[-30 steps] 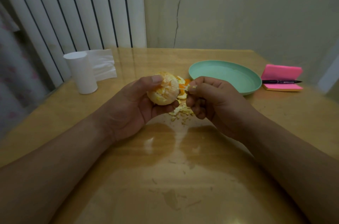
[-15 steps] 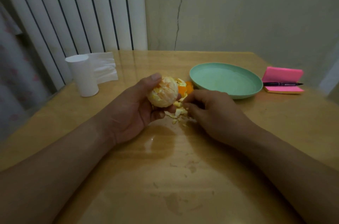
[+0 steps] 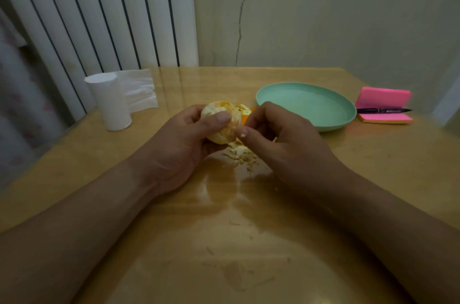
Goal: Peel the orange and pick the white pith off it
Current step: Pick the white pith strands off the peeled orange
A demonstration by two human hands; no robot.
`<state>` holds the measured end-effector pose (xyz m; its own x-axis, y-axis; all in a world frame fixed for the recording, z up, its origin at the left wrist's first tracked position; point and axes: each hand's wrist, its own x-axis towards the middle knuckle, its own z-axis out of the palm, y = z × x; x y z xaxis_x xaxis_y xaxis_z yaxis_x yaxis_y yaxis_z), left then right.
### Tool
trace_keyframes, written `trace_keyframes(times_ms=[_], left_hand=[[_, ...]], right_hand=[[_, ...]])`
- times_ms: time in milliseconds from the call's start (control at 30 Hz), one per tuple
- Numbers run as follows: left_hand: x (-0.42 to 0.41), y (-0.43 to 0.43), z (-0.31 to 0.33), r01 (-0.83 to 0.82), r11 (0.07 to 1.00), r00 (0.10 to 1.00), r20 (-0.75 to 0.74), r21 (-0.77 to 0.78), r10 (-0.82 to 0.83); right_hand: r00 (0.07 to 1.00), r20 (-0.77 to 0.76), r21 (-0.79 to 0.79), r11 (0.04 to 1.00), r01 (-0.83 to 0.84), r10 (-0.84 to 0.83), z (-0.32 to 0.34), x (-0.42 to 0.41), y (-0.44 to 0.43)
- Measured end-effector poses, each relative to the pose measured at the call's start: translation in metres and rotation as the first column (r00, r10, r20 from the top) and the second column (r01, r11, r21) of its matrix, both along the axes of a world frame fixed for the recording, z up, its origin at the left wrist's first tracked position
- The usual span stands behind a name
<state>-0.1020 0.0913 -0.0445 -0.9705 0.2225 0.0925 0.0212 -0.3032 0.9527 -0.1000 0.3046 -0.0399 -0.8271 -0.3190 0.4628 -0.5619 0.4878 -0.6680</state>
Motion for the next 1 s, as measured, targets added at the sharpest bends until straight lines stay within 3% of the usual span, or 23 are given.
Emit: trace_keyframes(times_ms=[267, 567, 800, 1000], left_hand=[[0.003, 0.005, 0.001, -0.072, 0.995, 0.997, -0.031, -0.071, 0.070], [0.007, 0.004, 0.000, -0.265, 0.890, 0.953, -0.240, -0.371, 0.184], [0.012, 0.010, 0.000, -0.337, 0.836, 0.924, -0.321, -0.433, 0.206], [0.013, 0.011, 0.001, -0.275, 0.871, 0.948, -0.265, -0.406, 0.176]], right_hand=[[1.000, -0.011, 0.007, 1.000, -0.006, 0.006, -0.004, -0.003, 0.000], [0.997, -0.033, 0.100, 0.992, 0.073, -0.070, -0.003, -0.002, 0.000], [0.989, -0.075, 0.117, 0.984, 0.136, -0.128, -0.005, -0.001, -0.003], [0.993, -0.019, 0.008, 0.993, 0.115, -0.115, -0.002, 0.002, -0.004]])
